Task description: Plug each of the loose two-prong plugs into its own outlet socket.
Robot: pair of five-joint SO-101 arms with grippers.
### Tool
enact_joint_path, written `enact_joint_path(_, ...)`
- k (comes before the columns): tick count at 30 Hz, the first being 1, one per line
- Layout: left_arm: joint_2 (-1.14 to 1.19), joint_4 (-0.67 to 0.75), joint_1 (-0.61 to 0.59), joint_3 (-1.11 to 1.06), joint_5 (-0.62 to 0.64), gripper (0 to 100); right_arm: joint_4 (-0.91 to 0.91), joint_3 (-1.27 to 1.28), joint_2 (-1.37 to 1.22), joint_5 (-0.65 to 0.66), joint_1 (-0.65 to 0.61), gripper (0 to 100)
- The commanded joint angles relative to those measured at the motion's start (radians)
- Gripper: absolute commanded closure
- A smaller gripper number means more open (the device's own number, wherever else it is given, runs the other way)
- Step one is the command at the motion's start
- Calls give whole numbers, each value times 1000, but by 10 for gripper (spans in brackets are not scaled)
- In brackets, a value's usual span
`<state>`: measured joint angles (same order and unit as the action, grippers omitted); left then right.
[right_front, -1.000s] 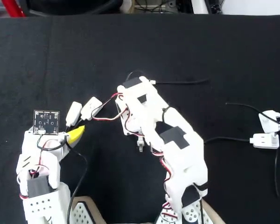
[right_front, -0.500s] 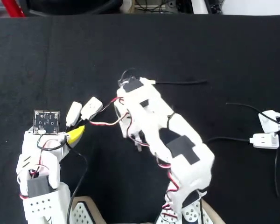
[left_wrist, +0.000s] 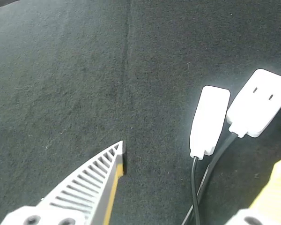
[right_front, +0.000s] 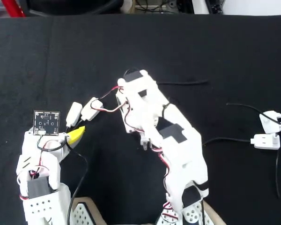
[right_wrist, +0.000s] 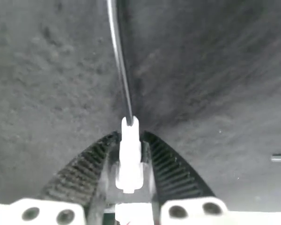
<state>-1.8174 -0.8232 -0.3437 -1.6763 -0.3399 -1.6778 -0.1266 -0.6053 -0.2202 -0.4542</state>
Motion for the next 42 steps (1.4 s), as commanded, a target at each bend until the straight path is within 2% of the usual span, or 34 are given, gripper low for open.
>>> enact_joint_path(1,-6,-6,-7,-8,-11,544,-20,-68,-4,6,11,943)
enact_joint_path(11,-6,-6,-8,-8,-11,544,-20,-71,-5,83,9,942)
enact_joint_path(28,-6,-6,-10,-8,-11,544,-41,-93,-12,84,14,938)
enact_joint_path(33,-6,-6,-10,-8,-11,544,-48,-87,-12,83,15,845)
enact_joint_path(42,-6,-6,-12,-8,-11,544,-40,-94,-10,83,15,913)
